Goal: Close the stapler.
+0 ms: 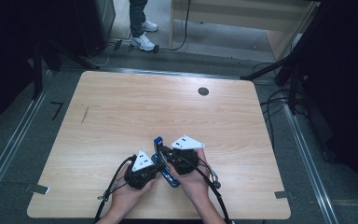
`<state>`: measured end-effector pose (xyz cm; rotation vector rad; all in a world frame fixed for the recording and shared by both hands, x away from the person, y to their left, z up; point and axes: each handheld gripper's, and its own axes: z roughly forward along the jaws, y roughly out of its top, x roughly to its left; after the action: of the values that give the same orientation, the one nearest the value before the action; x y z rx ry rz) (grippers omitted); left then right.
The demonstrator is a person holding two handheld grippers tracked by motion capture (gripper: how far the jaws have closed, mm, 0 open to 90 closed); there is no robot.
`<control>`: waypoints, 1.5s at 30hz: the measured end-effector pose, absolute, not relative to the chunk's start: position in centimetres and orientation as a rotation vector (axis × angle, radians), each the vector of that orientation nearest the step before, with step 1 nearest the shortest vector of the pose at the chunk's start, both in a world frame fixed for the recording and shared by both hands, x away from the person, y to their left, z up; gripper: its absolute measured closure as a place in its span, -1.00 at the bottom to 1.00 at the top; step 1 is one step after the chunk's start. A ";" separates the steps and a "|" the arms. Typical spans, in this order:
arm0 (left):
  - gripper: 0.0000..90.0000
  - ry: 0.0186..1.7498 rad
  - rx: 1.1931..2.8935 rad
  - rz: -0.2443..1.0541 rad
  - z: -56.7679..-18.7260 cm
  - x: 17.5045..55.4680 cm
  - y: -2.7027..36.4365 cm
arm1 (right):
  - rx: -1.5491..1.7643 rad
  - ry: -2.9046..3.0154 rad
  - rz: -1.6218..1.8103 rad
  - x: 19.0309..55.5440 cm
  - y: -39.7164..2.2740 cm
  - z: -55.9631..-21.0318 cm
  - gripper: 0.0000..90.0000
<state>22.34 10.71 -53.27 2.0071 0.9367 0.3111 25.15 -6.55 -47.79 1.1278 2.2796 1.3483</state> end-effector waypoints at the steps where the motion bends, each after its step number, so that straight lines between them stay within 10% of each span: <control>1: 1.00 0.933 2.017 0.316 -53.3 22.3 10.6 | 1.125 2.281 1.350 25.1 -6.6 -47.8 1.00; 45: 1.00 0.918 2.049 0.315 -53.3 22.1 10.4 | 1.103 2.186 1.452 26.6 -6.7 -43.0 1.00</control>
<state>22.13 10.35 -53.35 2.0490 0.9184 0.3152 26.60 -6.73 -43.01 1.1034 2.1857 1.4521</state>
